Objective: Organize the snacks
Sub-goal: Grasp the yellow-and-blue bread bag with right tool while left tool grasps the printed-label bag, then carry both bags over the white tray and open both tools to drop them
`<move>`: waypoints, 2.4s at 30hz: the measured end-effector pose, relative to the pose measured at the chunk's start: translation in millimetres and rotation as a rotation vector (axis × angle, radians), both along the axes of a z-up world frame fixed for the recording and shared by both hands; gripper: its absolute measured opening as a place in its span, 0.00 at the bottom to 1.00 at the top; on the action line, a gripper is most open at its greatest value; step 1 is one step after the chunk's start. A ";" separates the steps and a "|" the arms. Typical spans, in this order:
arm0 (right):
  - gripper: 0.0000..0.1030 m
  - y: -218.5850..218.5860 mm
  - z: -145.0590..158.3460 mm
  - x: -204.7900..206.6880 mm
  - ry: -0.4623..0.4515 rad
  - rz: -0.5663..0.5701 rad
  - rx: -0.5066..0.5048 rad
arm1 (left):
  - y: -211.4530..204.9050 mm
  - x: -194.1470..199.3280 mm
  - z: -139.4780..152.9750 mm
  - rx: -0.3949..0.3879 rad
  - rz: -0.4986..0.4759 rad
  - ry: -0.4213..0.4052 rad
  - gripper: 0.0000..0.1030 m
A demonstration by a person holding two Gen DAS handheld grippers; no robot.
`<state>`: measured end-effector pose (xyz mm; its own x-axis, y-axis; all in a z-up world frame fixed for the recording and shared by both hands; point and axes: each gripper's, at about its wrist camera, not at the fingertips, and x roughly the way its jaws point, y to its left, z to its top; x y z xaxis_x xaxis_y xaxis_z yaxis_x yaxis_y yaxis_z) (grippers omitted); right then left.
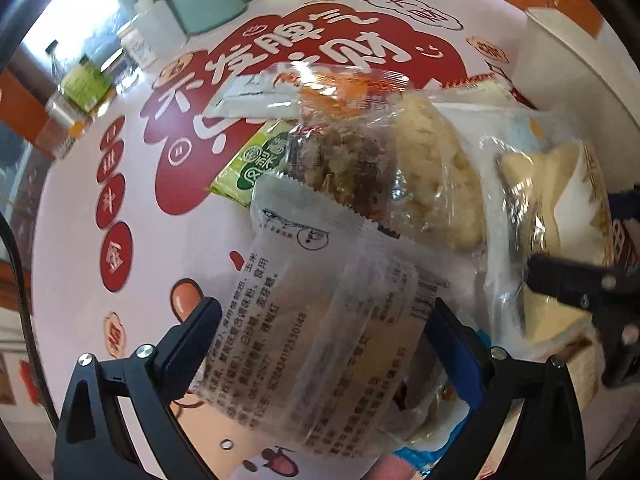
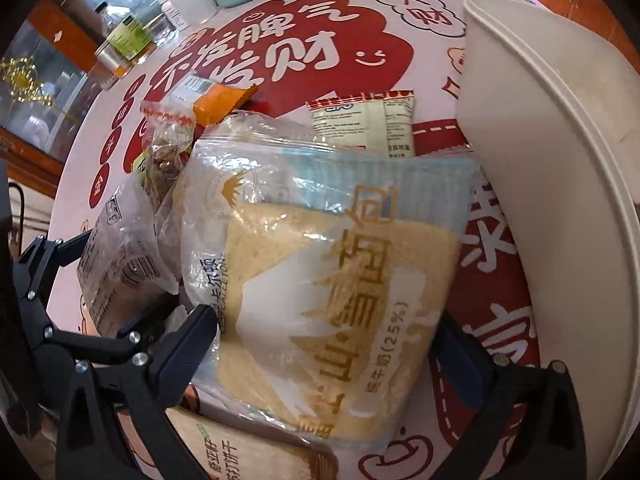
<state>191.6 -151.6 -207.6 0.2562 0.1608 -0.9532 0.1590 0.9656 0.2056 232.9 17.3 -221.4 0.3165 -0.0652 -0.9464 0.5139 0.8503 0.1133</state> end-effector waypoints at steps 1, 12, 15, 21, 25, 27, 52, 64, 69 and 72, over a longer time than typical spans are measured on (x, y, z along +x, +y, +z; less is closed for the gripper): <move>1.00 0.7 0.6 0.2 0.000 0.013 -0.004 | 1.7 2.4 -0.9 -0.010 0.014 0.009 0.96; 0.83 5.7 3.2 1.3 -0.042 0.092 0.010 | 2.4 -6.5 3.5 -0.033 0.135 -0.011 0.79; 0.75 6.3 6.0 -1.4 -0.060 0.102 0.013 | 4.1 -12.3 7.4 -0.032 0.173 -0.034 0.73; 0.38 3.8 27.4 -9.3 -0.133 0.135 0.041 | 15.9 -23.6 14.1 -0.052 0.278 -0.050 0.69; 0.31 3.1 33.8 -13.3 -0.155 0.161 0.066 | 23.9 -35.2 29.0 -0.091 0.342 -0.081 0.69; 0.29 4.7 39.3 -15.4 -0.170 0.174 0.062 | 27.2 -41.9 40.7 -0.115 0.363 -0.099 0.69; 0.29 -29.6 166.4 -117.5 -0.520 0.283 0.023 | -44.5 -145.2 209.1 -0.312 0.364 -0.378 0.70; 0.29 -151.5 174.4 -142.3 -0.506 -0.048 -0.059 | -169.8 -141.2 209.4 -0.355 0.114 -0.326 0.70; 0.29 -190.0 175.7 -152.1 -0.501 -0.153 -0.104 | -208.6 -127.3 198.7 -0.352 0.063 -0.297 0.70; 0.29 -207.8 177.0 -153.0 -0.505 -0.200 -0.126 | -230.4 -114.4 191.3 -0.336 0.043 -0.292 0.70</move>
